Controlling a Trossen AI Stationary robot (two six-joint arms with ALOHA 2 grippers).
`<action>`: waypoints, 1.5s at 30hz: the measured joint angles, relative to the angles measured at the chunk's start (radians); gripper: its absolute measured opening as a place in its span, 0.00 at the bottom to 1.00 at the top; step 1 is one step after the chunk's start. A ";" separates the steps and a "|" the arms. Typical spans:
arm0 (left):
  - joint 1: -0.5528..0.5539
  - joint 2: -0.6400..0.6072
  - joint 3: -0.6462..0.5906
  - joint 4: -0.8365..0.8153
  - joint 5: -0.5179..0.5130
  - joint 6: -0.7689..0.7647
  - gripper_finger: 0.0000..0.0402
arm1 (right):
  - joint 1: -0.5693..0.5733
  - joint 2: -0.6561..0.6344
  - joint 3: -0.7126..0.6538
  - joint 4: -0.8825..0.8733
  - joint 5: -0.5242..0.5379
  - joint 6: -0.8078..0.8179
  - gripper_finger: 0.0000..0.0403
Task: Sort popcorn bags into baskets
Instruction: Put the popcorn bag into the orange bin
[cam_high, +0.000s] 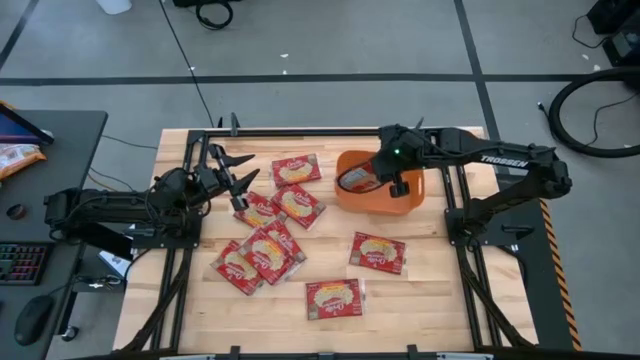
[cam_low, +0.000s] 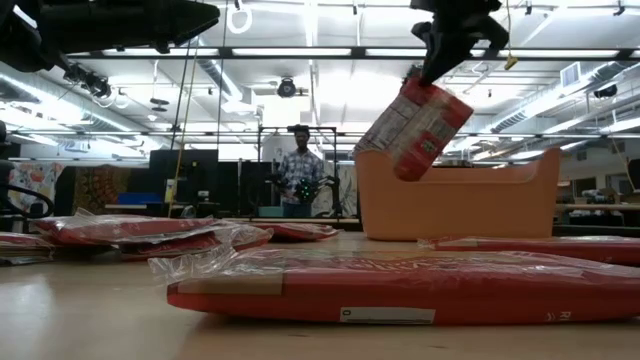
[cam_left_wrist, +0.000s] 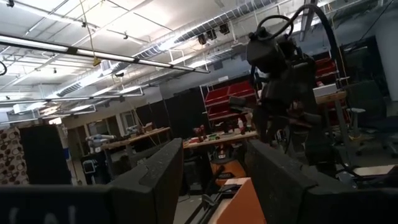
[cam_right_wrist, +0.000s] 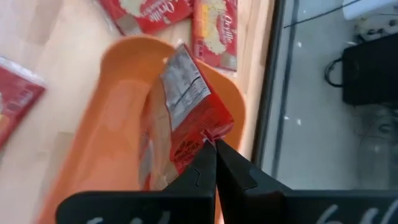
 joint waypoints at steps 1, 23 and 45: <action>0.000 0.000 0.000 0.000 0.000 0.000 0.46 | 0.000 -0.001 0.001 0.005 0.026 -0.006 0.01; 0.000 0.000 0.000 0.002 0.001 -0.026 0.46 | 0.072 -0.006 0.007 0.054 0.108 -0.131 0.01; -0.001 0.000 0.000 0.004 0.095 -0.079 0.46 | -0.018 0.019 -0.032 0.180 -0.023 -0.372 0.01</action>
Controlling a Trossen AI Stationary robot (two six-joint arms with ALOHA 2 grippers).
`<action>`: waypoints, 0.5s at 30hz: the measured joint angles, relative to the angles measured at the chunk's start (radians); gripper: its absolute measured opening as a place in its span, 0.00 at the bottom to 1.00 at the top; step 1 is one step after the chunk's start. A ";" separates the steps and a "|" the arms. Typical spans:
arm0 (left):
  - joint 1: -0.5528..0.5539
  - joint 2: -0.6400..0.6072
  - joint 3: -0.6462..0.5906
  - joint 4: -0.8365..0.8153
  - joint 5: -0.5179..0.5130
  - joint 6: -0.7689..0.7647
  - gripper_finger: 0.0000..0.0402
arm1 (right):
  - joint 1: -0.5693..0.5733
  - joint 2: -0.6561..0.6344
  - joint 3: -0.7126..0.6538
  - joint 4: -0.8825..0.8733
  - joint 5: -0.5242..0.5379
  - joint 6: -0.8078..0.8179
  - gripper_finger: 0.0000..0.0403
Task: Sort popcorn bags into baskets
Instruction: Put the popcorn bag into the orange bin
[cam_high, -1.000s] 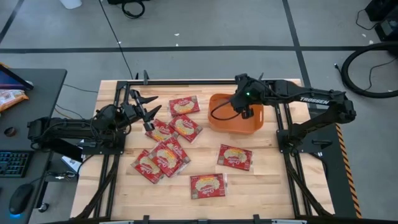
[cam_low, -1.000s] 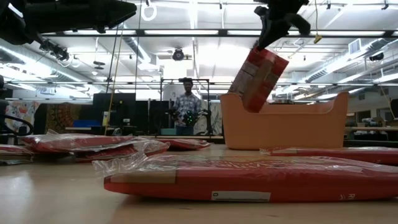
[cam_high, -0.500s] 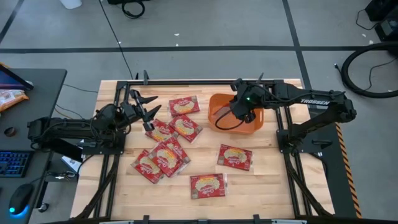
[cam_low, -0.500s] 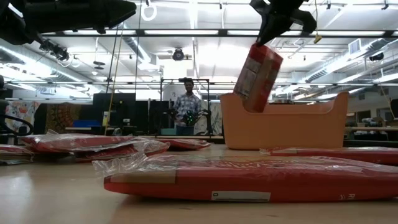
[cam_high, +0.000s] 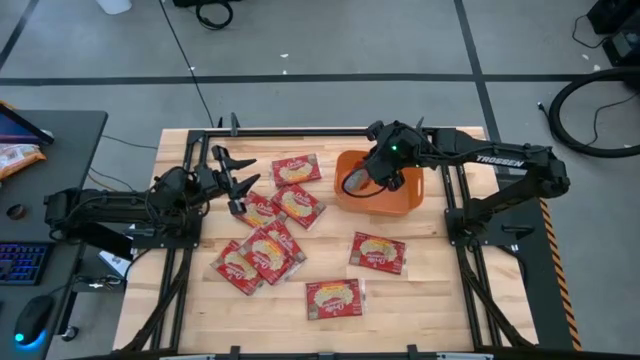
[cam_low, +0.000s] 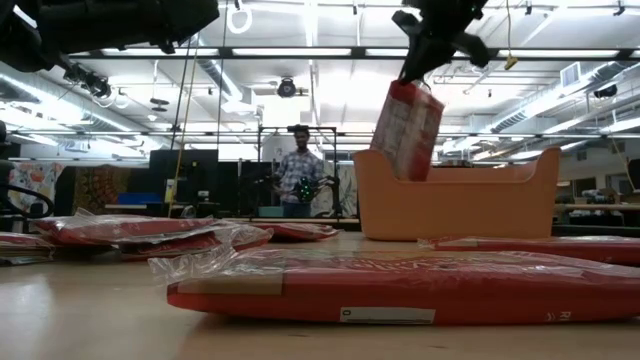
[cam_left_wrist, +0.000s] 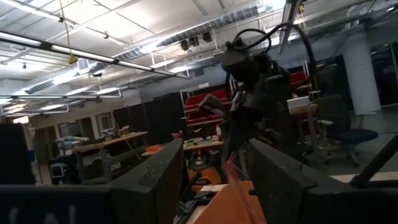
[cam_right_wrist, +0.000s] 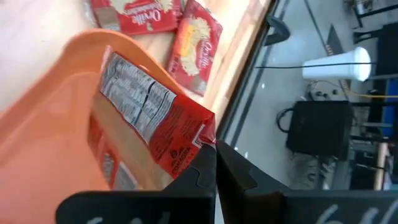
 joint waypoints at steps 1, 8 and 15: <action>0.000 0.000 0.000 0.001 0.007 0.000 0.46 | -0.006 0.003 -0.011 0.015 -0.013 -0.020 0.01; 0.000 0.000 0.000 0.002 0.011 -0.021 0.46 | -0.028 0.055 -0.068 0.145 -0.037 -0.169 0.01; 0.001 0.000 0.000 -0.001 0.011 -0.020 0.46 | -0.026 0.109 -0.077 0.190 -0.066 -0.155 0.03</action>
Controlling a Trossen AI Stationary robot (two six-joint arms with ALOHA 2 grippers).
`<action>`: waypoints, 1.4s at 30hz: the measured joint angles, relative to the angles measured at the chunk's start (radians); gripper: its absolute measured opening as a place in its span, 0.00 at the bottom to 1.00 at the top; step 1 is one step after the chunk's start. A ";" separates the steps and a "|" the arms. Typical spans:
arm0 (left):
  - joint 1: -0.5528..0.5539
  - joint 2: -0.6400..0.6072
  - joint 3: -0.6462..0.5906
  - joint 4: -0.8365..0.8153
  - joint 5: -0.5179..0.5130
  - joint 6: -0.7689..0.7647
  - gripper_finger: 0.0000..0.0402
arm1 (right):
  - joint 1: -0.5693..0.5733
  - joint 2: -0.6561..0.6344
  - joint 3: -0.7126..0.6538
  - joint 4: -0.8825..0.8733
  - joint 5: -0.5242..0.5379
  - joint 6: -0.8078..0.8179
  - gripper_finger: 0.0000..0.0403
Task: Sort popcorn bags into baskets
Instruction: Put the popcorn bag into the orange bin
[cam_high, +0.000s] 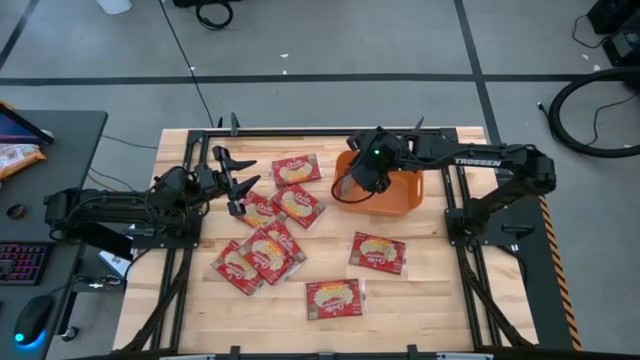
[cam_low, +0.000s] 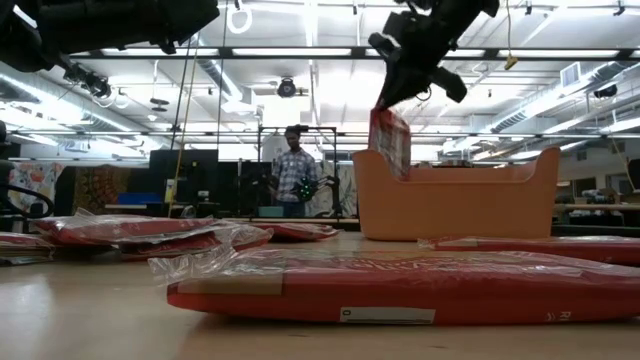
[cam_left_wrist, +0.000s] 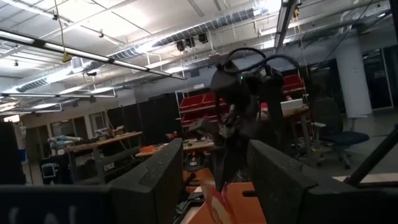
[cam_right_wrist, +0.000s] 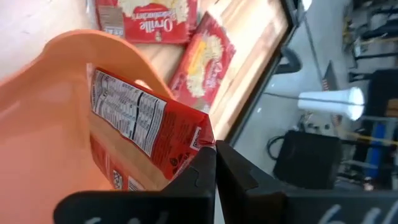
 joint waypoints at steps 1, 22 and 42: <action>0.000 0.000 0.000 -0.002 0.000 0.000 0.46 | -0.001 0.007 0.000 -0.015 0.002 0.009 0.03; 0.000 0.000 0.000 -0.011 0.000 0.003 0.46 | 0.080 0.001 0.000 -0.152 0.186 0.012 0.03; 0.000 0.000 0.000 -0.008 0.000 -0.012 0.46 | 0.097 0.005 0.000 0.072 0.102 -0.388 0.03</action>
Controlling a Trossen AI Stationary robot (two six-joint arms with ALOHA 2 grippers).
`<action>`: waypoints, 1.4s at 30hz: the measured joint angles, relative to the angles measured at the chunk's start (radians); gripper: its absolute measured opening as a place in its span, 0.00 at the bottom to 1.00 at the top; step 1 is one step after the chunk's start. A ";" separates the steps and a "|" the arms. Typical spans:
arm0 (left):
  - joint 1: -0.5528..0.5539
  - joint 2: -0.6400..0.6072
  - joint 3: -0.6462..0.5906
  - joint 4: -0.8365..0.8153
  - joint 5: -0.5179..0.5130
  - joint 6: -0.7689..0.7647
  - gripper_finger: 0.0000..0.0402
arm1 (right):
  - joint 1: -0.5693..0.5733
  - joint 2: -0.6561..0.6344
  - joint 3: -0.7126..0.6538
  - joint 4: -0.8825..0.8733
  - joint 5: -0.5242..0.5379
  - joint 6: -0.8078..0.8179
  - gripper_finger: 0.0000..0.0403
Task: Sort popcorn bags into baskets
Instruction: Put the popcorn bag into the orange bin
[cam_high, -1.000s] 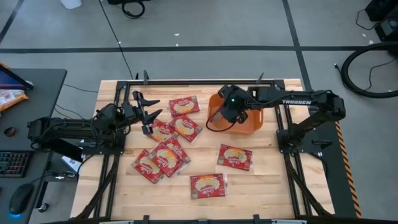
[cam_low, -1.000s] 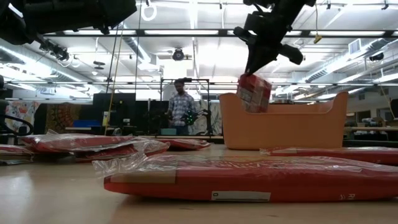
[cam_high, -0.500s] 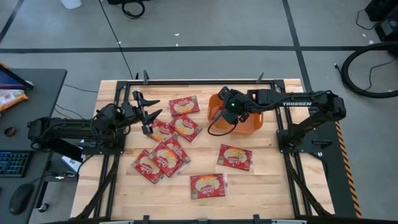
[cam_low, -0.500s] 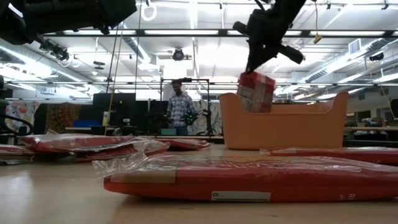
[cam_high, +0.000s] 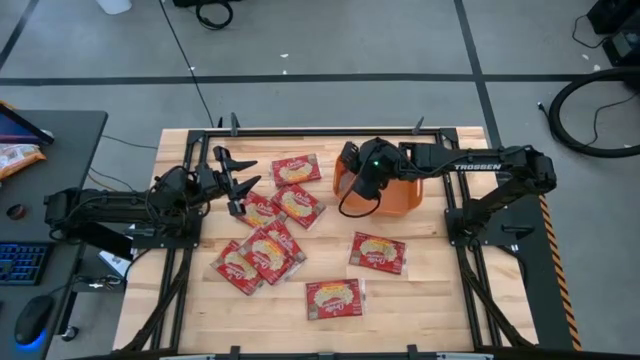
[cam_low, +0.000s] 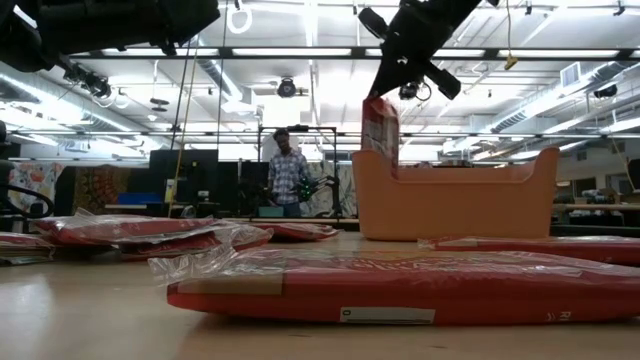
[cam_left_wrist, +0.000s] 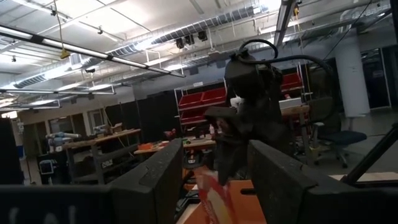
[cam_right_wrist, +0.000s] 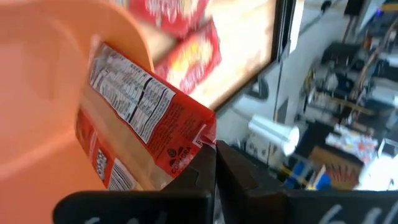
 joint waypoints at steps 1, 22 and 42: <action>0.000 0.000 0.000 0.003 0.000 0.001 0.46 | 0.000 0.003 0.000 -0.001 -0.016 0.008 0.03; 0.000 0.000 0.000 -0.003 0.000 0.006 0.46 | 0.057 0.060 0.000 -0.274 0.083 0.206 0.03; 0.000 0.000 0.000 0.009 0.127 0.008 0.46 | 0.027 0.060 0.000 -0.770 0.113 0.855 0.26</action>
